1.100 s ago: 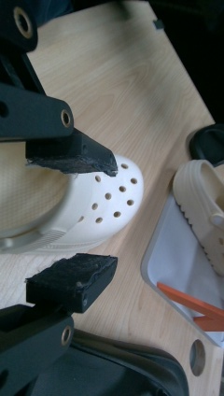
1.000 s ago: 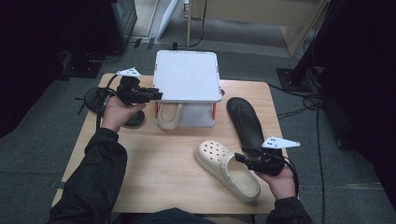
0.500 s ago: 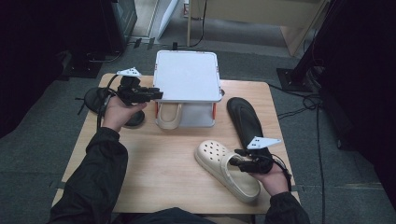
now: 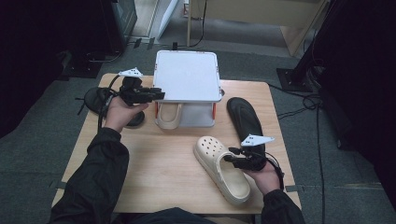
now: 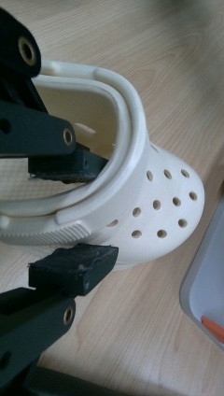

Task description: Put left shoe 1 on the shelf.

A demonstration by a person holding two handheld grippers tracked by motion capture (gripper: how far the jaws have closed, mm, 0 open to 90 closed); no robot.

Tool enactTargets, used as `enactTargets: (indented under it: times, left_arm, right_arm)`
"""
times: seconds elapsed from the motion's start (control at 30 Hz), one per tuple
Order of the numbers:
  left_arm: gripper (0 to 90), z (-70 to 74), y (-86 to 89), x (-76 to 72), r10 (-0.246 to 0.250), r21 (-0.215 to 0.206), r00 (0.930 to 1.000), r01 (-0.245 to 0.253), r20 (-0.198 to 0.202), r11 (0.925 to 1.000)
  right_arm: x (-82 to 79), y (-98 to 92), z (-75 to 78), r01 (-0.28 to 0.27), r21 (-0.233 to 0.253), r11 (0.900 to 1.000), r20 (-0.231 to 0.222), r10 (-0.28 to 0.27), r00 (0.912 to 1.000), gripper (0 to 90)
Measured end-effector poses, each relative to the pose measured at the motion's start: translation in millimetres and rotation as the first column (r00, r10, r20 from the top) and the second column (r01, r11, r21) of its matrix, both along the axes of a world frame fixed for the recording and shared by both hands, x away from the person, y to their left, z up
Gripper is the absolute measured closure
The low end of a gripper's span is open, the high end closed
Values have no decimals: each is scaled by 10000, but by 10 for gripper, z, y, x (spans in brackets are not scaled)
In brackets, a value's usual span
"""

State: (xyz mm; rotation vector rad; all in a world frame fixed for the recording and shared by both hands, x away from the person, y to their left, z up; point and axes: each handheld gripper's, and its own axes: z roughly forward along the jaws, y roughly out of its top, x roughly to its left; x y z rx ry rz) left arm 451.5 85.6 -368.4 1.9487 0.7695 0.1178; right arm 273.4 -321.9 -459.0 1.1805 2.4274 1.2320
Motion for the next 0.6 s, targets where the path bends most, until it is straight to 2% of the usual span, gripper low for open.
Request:
enactTargets:
  times: [0.17,0.23,0.33,0.4,0.47,0.6]
  left_arm:
    - [659,2,-13,-6,-11,-19,10000,11,-44,10000]
    - [652,6,-20,-11,-6,17,10000,6,-47,10000]
    - [650,5,-19,-11,-7,10,10000,7,-48,10000]
    - [650,3,-18,-9,-13,-18,10000,13,-46,10000]
    - [651,2,-17,-8,-23,-22,10000,23,-38,10000]
    - [652,-3,-13,-5,-38,-77,10000,37,-67,10000]
  right_arm:
    - [-17,85,1,189,-3,9998,-176,-189,9997,606]
    - [-21,139,5,248,-127,9996,-102,-249,9996,616]
    - [-16,223,38,429,-372,9984,258,-420,9988,651]
    - [0,251,56,698,-248,9973,436,-687,9967,663]
    - [24,256,57,809,-40,9967,423,-807,9958,663]
    - [21,294,55,852,-83,9963,438,-847,9954,657]
